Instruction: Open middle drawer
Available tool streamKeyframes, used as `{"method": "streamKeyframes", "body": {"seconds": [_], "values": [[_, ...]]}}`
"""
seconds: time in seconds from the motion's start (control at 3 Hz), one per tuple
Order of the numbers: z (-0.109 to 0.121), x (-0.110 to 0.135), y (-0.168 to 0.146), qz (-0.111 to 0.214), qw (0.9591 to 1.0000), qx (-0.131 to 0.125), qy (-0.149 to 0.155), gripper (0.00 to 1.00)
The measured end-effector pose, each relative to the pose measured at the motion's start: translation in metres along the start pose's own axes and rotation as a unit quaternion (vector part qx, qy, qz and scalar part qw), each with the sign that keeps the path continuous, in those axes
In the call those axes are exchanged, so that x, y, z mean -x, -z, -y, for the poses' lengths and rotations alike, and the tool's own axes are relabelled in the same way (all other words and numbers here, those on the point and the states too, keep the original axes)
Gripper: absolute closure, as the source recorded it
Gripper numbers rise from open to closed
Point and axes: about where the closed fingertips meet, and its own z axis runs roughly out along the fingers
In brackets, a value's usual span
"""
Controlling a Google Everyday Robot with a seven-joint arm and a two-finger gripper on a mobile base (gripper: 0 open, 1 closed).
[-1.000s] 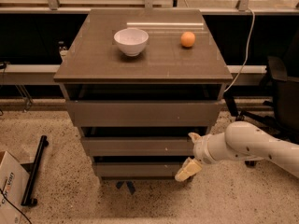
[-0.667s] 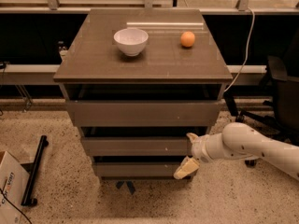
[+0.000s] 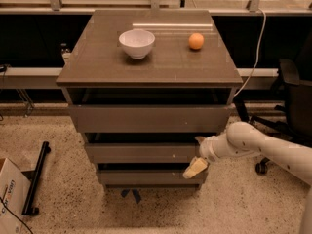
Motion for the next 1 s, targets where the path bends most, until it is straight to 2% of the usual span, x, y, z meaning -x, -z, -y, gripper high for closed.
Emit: {"method": "streamKeyframes", "body": {"seconds": [0.33, 0.67, 1.0], "values": [[0.022, -0.011, -0.025, -0.016, 0.9997, 0.015, -0.008, 0.00], [0.038, -0.028, -0.045, -0.031, 0.9988, 0.026, -0.029, 0.00], [0.039, -0.043, -0.056, -0.040, 0.9975, 0.034, -0.048, 0.18]]}}
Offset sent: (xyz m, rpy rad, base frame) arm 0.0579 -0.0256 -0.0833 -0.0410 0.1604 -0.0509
